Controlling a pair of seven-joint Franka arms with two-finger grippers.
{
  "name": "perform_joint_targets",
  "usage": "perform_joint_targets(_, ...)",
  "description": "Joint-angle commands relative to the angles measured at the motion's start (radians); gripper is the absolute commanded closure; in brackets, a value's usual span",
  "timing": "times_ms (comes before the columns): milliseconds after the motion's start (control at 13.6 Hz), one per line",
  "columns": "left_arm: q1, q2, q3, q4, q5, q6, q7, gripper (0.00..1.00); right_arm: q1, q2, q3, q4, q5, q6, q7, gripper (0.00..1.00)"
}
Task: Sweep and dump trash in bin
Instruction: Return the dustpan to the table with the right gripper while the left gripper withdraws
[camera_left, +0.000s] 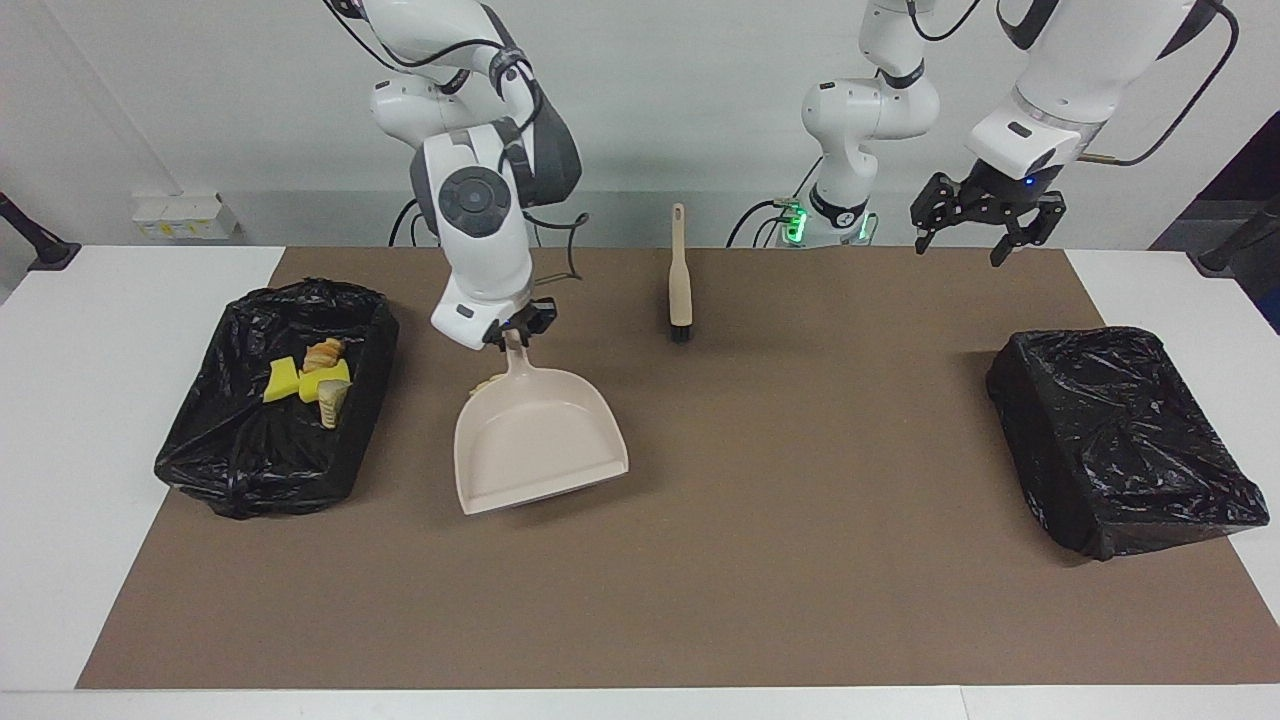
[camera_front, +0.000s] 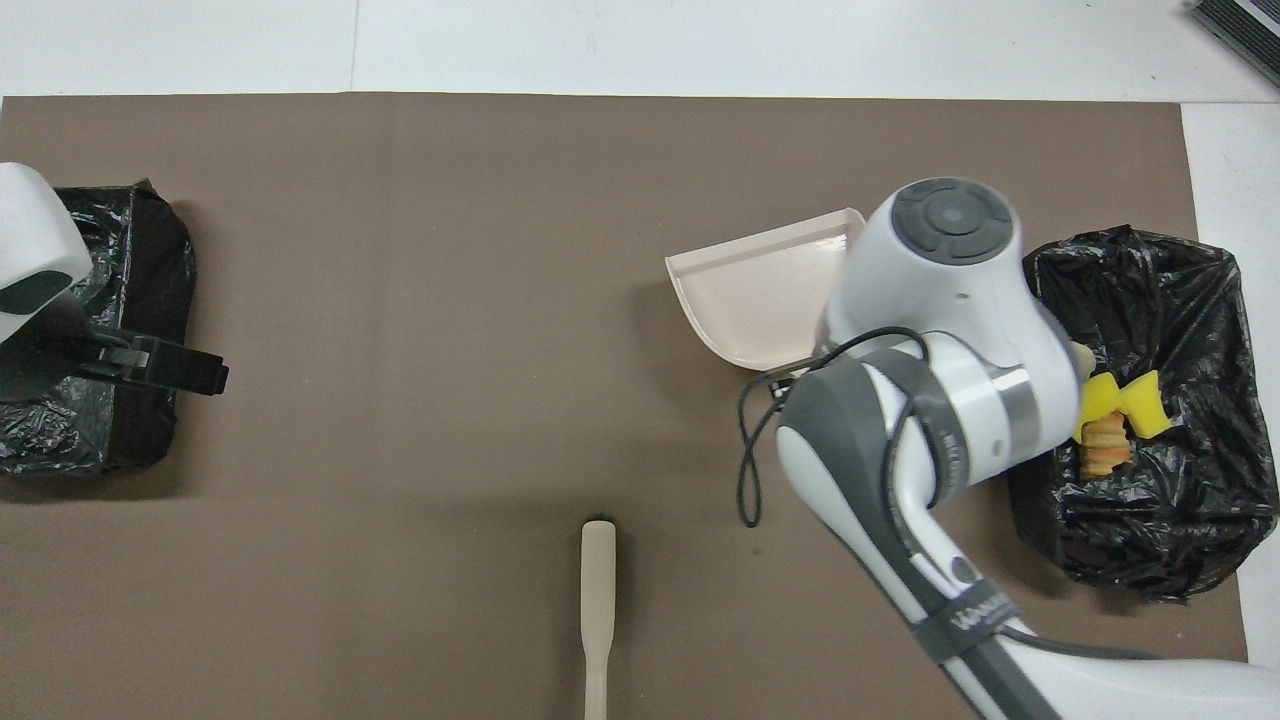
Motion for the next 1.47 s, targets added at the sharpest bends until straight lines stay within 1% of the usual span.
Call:
perform_joint_targets(0, 0.003, 0.072, 0.01, 0.117, 0.019, -0.07, 0.013, 0.0, 0.095, 0.141, -0.007, 0.155, 0.043, 0.007, 0.21, 1.0)
perform_joint_targets(73, 0.004, 0.065, 0.009, 0.113, 0.019, -0.068, 0.013, 0.0, 0.126, 0.202, -0.007, 0.225, 0.06, 0.013, 0.286, 1.0)
perform_joint_targets(220, 0.009, 0.058, 0.009, 0.096, 0.016, -0.064, 0.017, 0.0, 0.189, 0.308, -0.007, 0.331, 0.087, 0.056, 0.398, 1.0)
perform_joint_targets(294, 0.007, 0.058, 0.009, 0.096, 0.016, -0.065, 0.016, 0.0, 0.198, 0.342, -0.003, 0.363, 0.089, 0.077, 0.415, 1.0)
perform_joint_targets(514, 0.003, 0.058, 0.009, 0.096, 0.016, -0.061, 0.016, 0.0, 0.229, 0.388, 0.012, 0.376, 0.107, 0.151, 0.446, 1.0)
perform_joint_targets(735, -0.002, 0.049, 0.009, 0.087, 0.014, -0.068, 0.014, 0.0, 0.229, 0.387, 0.01, 0.377, 0.103, 0.127, 0.495, 1.0)
perform_joint_targets(808, -0.002, 0.045, 0.009, 0.075, 0.016, -0.061, 0.014, 0.0, 0.227, 0.381, 0.01, 0.377, 0.106, 0.124, 0.509, 0.93)
perform_joint_targets(882, 0.0, 0.045, 0.009, 0.075, 0.014, -0.061, 0.016, 0.0, 0.217, 0.37, 0.012, 0.377, 0.103, 0.122, 0.507, 0.07)
perform_joint_targets(955, 0.0, 0.045, 0.009, 0.075, 0.016, -0.059, 0.016, 0.0, 0.212, 0.353, 0.012, 0.377, 0.107, 0.119, 0.507, 0.0)
perform_joint_targets(1175, 0.003, 0.045, 0.009, 0.075, 0.016, -0.059, 0.017, 0.0, 0.192, 0.306, 0.0, 0.376, 0.094, 0.119, 0.474, 0.0)
perform_joint_targets(1322, 0.001, 0.045, 0.009, 0.075, 0.016, -0.059, 0.017, 0.0, 0.122, 0.235, -0.002, 0.369, 0.091, 0.101, 0.353, 0.0)
perform_joint_targets(1396, 0.0, 0.045, 0.009, 0.075, 0.016, -0.061, 0.017, 0.0, 0.071, 0.204, -0.002, 0.369, 0.081, 0.058, 0.247, 0.0)
